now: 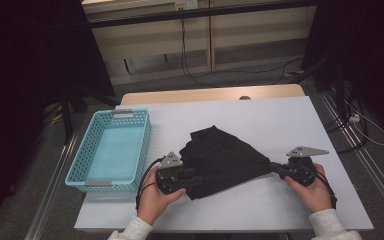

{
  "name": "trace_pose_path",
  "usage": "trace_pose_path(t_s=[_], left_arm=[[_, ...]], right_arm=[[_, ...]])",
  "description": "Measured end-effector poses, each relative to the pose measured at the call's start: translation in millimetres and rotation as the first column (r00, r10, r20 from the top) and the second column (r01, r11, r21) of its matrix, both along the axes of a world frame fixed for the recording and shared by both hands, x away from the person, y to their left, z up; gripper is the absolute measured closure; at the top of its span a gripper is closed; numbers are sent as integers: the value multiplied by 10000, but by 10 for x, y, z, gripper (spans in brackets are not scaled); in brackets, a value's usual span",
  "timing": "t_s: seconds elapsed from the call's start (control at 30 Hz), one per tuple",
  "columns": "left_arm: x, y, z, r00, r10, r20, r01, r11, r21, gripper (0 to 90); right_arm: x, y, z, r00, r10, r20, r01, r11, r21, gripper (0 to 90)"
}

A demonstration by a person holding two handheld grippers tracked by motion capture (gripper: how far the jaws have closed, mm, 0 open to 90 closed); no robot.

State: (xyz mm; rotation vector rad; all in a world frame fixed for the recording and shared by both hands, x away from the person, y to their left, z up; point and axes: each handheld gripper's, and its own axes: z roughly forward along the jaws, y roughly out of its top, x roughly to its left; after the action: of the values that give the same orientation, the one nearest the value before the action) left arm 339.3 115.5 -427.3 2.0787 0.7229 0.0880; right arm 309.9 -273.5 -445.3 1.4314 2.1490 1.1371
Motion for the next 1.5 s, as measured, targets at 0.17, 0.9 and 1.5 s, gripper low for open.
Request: trace_pose_path(t_s=[0.17,0.9,1.5], left_arm=[[-85,15,-104,9998,-146,-122,151,9992,364,467],[-203,165,-218,9991,-336,-264,361,9945,987,532],[-193,199,47,9994,58,-347,-54,9999,125,879]], right_arm=[[16,64,-4,9998,184,-8,-184,9998,-55,879],[38,179,-21,9983,582,-68,-583,9982,-151,875],[25,168,22,9978,660,45,-660,9978,90,872]])
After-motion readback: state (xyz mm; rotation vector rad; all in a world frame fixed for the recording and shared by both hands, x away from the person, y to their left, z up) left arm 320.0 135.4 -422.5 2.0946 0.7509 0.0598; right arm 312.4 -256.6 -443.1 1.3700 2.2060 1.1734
